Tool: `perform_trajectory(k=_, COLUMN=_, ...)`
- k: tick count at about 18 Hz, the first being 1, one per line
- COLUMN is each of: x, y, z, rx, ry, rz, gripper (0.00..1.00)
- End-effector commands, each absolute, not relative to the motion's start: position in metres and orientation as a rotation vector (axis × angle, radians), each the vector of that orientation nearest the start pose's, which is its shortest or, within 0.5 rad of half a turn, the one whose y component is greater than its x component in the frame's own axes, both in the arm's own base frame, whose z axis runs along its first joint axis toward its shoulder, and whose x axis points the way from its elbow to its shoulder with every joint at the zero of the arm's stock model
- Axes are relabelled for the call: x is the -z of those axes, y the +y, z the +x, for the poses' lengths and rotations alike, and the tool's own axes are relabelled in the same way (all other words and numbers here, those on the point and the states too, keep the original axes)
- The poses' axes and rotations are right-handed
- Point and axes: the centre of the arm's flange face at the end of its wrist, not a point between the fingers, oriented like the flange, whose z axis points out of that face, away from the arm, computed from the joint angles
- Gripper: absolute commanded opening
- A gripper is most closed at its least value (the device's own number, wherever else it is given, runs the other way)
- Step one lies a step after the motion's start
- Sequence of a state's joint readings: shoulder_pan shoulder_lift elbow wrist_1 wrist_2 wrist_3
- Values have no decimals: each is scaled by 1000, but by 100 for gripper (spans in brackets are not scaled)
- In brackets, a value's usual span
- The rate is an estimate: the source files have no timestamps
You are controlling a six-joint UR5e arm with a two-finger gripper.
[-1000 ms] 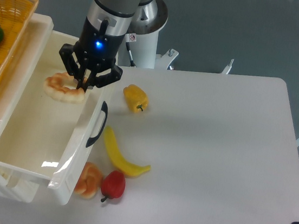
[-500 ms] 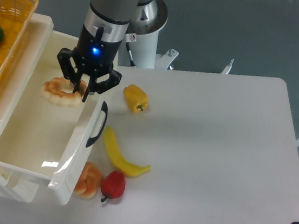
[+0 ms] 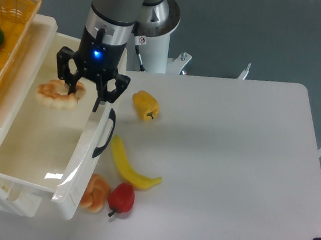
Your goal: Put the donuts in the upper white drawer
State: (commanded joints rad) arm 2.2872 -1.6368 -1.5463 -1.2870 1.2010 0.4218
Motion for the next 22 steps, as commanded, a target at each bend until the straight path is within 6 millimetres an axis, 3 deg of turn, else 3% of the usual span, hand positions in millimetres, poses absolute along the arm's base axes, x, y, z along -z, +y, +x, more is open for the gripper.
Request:
perform_trajectory(k=3, x=-505, y=514, z=-228, rx=205, ry=-348, rz=-2730, gripper=68)
perform_trajectory(k=13, x=-504, y=517, z=-226, rx=198, ry=-334, rz=-2725, gripper=76)
perform_trajectory(k=14, x=-504, y=517, z=-226, rx=196, ry=-334, rz=-2724, gripper=80)
perform_trajectory(k=16, x=-505, y=518, z=-228, rx=179, ry=-293, rz=-2730, gripper=100)
perform_trajectory(k=17, x=-503, y=518, z=-229, rx=160, ry=-259, rz=-2742, gripper=100)
perform_trajectory(k=22, x=-489, y=506, z=-269, rx=86, ry=-224, rz=-2786, gripper=100)
